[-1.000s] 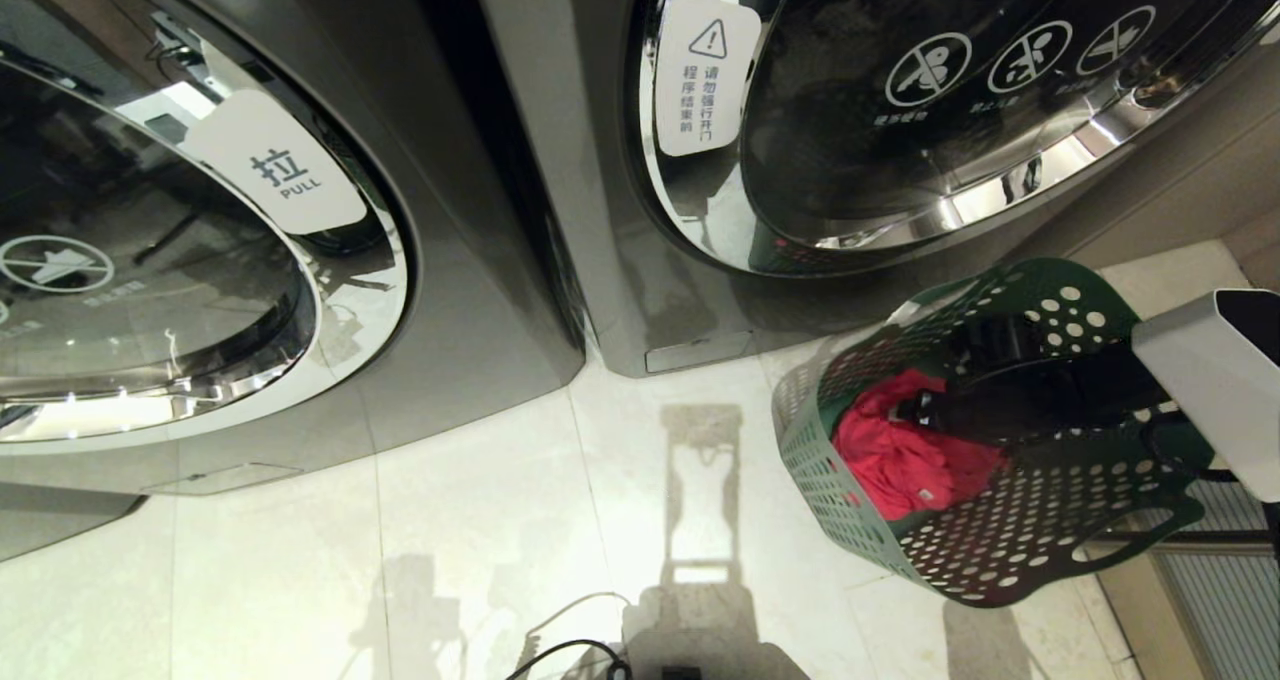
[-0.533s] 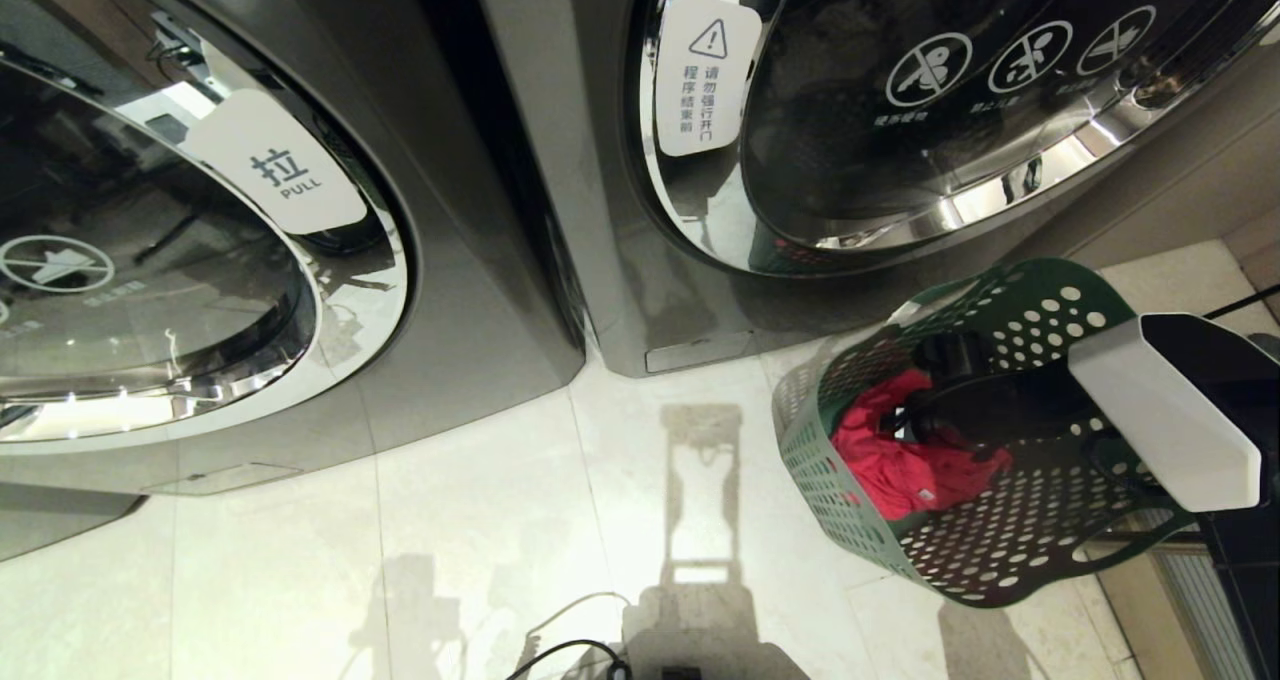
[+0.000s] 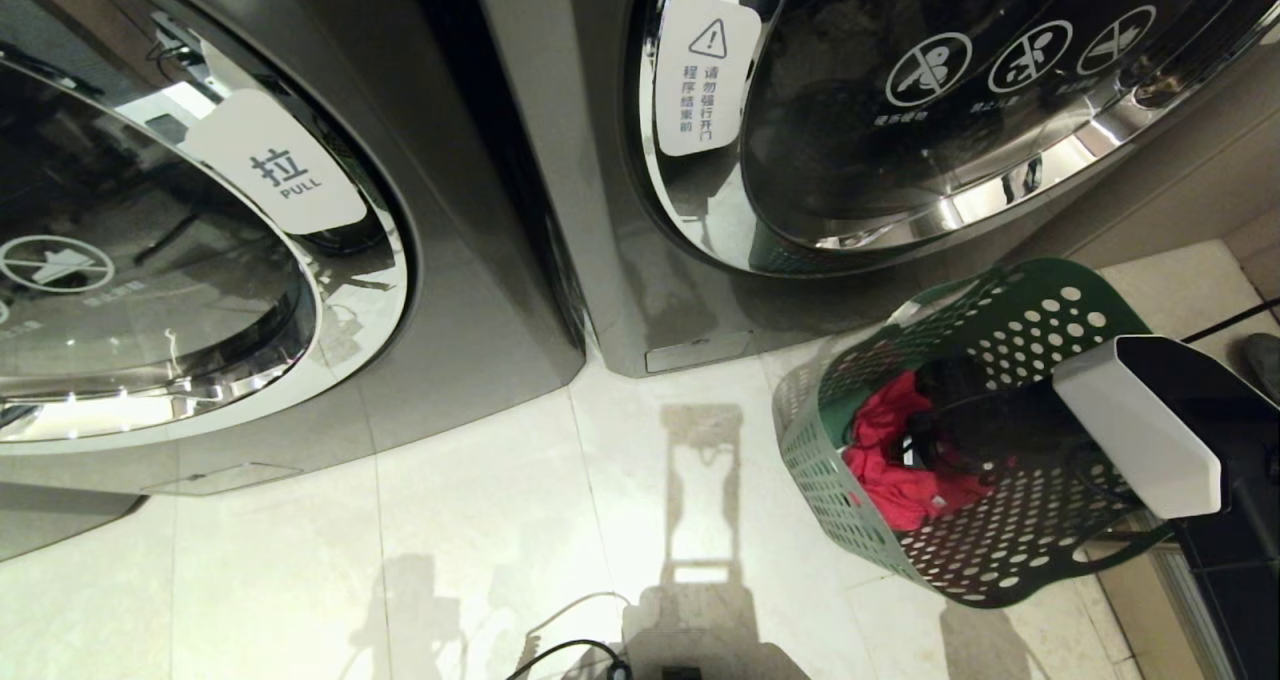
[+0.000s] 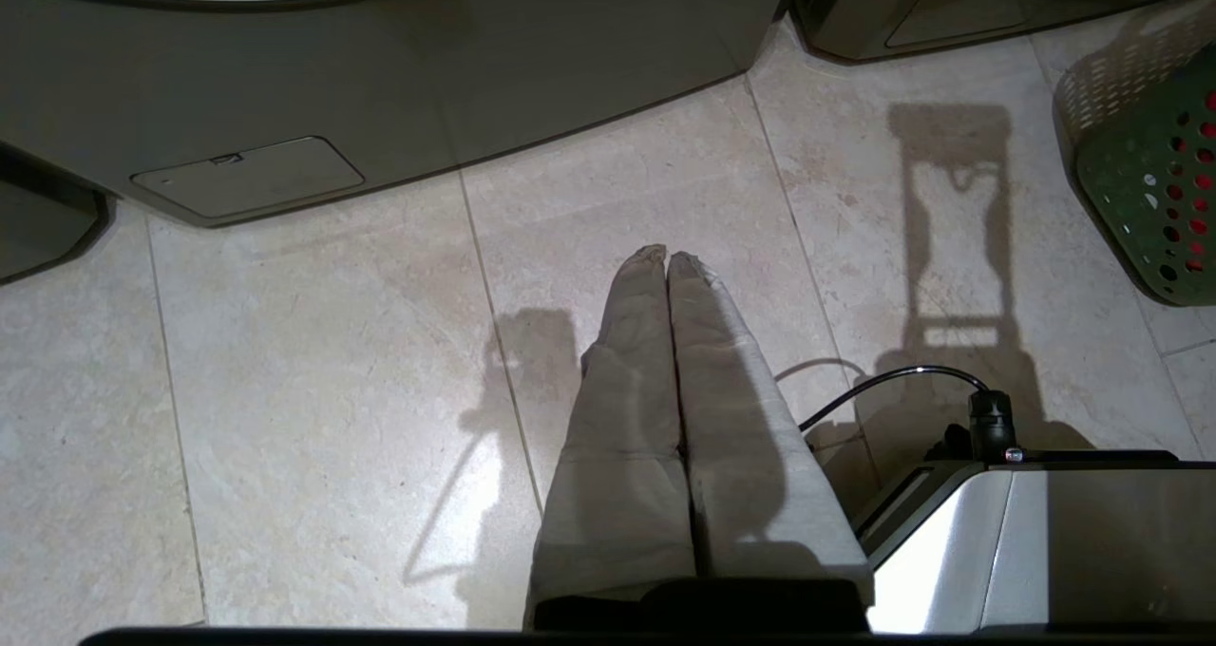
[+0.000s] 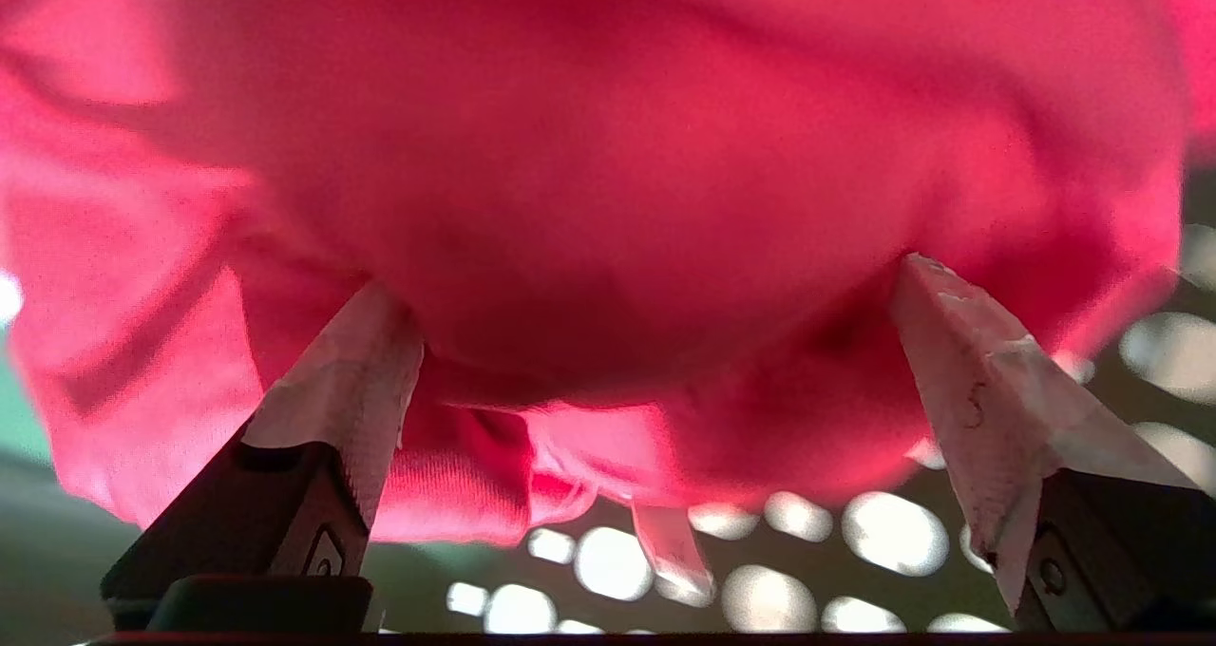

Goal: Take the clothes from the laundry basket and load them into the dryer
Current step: Take the clothes out of the basket

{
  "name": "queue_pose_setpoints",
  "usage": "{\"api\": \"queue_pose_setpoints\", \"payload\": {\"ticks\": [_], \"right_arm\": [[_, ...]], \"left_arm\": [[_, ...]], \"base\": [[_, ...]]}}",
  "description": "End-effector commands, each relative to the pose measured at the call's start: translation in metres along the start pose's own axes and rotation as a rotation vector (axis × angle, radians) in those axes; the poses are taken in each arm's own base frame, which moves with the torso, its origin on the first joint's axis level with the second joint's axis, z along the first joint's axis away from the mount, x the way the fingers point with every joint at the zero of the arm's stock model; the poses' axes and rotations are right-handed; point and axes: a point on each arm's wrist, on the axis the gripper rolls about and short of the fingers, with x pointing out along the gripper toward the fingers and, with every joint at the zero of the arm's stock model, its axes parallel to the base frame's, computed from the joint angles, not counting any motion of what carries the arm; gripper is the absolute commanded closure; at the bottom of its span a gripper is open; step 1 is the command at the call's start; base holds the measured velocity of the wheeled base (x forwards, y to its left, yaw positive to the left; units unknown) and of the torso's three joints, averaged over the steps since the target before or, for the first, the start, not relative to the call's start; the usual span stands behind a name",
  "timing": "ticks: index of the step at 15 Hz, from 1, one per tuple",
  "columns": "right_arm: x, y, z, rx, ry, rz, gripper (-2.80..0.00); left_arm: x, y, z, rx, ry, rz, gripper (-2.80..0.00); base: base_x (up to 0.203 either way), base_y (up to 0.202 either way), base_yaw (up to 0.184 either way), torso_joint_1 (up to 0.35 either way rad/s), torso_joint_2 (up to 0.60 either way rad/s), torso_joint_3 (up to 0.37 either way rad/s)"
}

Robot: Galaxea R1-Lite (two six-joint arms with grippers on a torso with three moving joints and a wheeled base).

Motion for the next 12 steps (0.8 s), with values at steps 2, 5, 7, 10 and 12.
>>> {"api": "queue_pose_setpoints", "payload": {"ticks": [2,5,7,10,12], "right_arm": [[-0.003,-0.024,0.006,0.037,0.002,-0.036,-2.8],[0.001,-0.026,0.003,0.055,0.008,-0.036,-2.8],[0.005,-0.028,0.002,0.052,0.006,-0.039,-2.8],[0.002,-0.036,0.008,0.033,-0.021,-0.118,-2.8],[0.003,-0.048,0.009,-0.038,-0.017,-0.213,-2.8]], "left_arm": [[0.0,0.0,0.0,0.0,-0.001,0.0,0.0],[0.0,0.0,0.0,0.0,-0.001,0.0,0.0],[0.0,0.0,0.0,0.0,-0.001,0.0,0.0],[0.0,0.0,0.0,0.0,-0.001,0.0,0.0],[0.0,0.0,0.0,0.0,-0.001,0.0,0.0]], "base": [[0.0,0.0,0.0,0.0,0.0,0.0],[0.0,0.0,0.0,0.0,0.0,0.0],[0.0,0.0,0.0,0.0,0.0,0.0],[0.0,0.0,0.0,0.0,0.0,0.0],[0.0,0.0,0.0,0.0,0.0,0.0]]}}
